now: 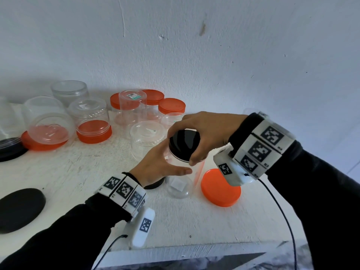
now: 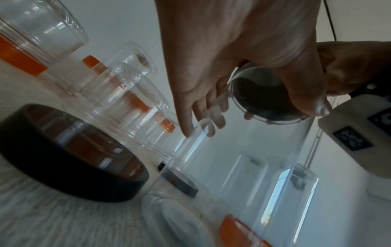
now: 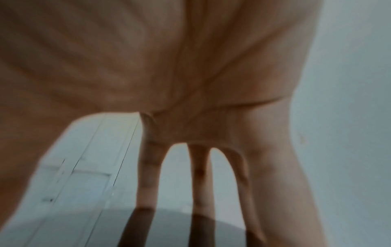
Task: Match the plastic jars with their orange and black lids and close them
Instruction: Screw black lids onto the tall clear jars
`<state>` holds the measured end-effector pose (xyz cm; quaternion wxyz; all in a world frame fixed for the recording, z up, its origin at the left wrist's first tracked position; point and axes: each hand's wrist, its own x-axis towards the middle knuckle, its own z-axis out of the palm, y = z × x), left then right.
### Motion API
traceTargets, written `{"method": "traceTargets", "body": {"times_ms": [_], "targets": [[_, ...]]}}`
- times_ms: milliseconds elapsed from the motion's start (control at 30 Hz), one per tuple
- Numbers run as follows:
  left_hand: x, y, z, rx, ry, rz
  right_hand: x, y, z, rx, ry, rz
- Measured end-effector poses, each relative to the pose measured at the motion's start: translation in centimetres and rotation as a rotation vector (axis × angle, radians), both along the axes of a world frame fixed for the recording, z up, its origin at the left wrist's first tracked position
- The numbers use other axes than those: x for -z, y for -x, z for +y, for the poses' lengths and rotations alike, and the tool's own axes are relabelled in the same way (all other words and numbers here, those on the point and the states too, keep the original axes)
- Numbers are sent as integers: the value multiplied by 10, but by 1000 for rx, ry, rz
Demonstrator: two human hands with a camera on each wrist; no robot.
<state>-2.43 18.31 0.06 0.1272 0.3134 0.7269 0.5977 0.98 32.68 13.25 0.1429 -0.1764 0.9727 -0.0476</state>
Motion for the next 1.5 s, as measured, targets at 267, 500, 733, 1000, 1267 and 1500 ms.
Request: {"method": "traceTargets", "body": {"times_ms": [267, 500, 733, 1000, 1267, 1500], "targets": [[3, -3, 1, -17, -11, -21, 18, -7, -12, 151, -92, 291], [0, -1, -1, -2, 66, 28, -4, -10, -2, -42, -107, -80], [5, -1, 0, -42, 56, 32, 17, -4, -13, 114, -126, 222], [2, -2, 0, -64, 98, 76, 11, -12, -1, 14, -68, -48], [5, -2, 1, -56, 92, 54, 26, -20, -15, 167, -168, 387], [1, -6, 1, -102, 107, 104, 15, -25, 1, 21, 106, 35]]}}
